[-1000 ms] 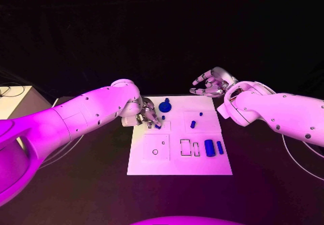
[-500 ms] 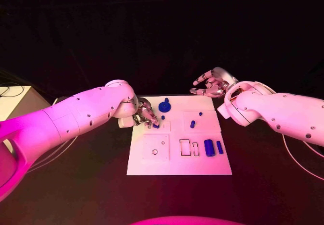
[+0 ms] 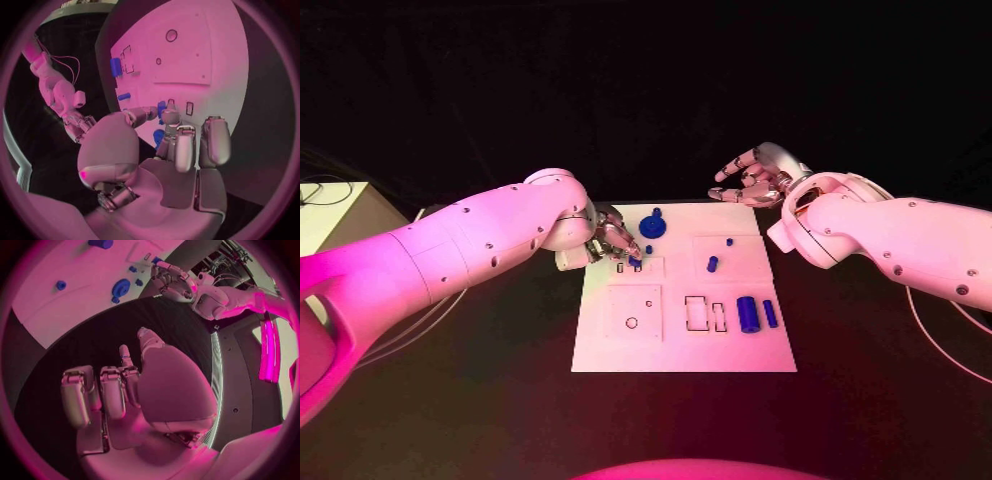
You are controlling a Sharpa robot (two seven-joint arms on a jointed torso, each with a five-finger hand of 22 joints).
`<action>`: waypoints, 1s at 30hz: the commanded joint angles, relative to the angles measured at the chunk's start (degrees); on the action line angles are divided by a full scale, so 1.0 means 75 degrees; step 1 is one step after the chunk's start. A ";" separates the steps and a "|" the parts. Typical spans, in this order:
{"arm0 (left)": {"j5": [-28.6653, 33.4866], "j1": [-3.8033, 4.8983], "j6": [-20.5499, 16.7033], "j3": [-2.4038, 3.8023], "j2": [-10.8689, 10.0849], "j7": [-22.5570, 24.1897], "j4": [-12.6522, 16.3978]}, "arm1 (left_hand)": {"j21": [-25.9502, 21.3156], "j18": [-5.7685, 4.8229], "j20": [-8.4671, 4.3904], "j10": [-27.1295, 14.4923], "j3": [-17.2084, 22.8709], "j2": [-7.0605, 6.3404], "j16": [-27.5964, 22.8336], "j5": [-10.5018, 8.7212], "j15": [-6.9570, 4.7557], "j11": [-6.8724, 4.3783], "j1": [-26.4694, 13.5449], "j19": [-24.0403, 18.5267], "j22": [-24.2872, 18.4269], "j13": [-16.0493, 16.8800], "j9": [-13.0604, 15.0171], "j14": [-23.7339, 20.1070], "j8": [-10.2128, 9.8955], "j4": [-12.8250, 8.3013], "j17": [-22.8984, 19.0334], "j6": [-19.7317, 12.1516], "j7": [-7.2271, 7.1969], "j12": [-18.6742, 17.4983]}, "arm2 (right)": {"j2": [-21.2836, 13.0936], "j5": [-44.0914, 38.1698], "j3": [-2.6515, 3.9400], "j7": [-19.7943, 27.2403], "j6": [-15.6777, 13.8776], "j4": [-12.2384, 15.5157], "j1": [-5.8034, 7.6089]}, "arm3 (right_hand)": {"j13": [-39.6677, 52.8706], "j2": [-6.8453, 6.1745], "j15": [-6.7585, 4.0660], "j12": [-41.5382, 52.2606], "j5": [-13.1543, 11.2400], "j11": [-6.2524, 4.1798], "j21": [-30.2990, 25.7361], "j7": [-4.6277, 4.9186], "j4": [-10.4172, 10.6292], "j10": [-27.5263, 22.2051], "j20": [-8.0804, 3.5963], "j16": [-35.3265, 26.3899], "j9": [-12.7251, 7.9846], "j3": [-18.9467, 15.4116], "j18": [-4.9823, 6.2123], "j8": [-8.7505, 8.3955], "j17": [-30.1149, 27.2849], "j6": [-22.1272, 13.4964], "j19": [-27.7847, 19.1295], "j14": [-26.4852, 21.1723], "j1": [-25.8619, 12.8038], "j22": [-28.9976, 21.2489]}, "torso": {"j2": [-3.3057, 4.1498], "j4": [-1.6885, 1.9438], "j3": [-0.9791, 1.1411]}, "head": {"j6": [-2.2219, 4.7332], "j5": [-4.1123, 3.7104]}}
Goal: Assemble the parts on the task board
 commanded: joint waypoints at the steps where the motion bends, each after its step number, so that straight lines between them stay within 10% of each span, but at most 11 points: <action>1: -0.0350 0.0000 -0.0177 -0.0006 0.0060 0.0103 0.0019 | 0.0039 -0.0121 0.0004 0.0067 0.1189 -0.0014 0.0049 0.0052 -0.0055 -0.0018 -0.0069 0.0055 0.0017 0.0014 0.1759 0.0763 0.0079 -0.1232 0.1887 0.0269 -0.0208 0.0040 | -0.0002 -0.0078 0.0004 0.0026 0.0086 0.0008 -0.0004 | 0.1515 -0.0031 -0.0019 -0.0038 0.0035 -0.0024 0.0035 0.0009 -0.0005 0.0263 -0.0011 -0.0026 0.0001 0.0061 -0.0110 -0.0005 0.1363 -0.0059 0.0813 0.0638 -0.0049 0.2008 | 0.0004 -0.0004 0.0000 | -0.0004 0.0012; 30: -0.1064 -0.0042 -0.0073 -0.0091 0.0297 0.0074 -0.0086 | 0.0181 -0.0195 -0.0093 0.0383 0.1174 -0.0034 0.0121 0.0601 -0.0155 -0.0128 -0.0289 0.0316 0.0349 0.0234 0.1945 0.0807 0.0176 -0.1203 0.2011 0.0479 -0.0327 0.0231 | 0.0021 -0.0079 0.0004 0.0088 0.0038 0.0022 -0.0012 | 0.1479 -0.0051 -0.0018 -0.0084 0.0048 -0.0022 0.0035 0.0011 -0.0006 0.0225 -0.0009 -0.0039 0.0004 0.0077 -0.0110 0.0003 0.1334 -0.0069 0.0813 0.0631 -0.0062 0.2008 | 0.0012 -0.0003 -0.0002 | -0.0043 0.0034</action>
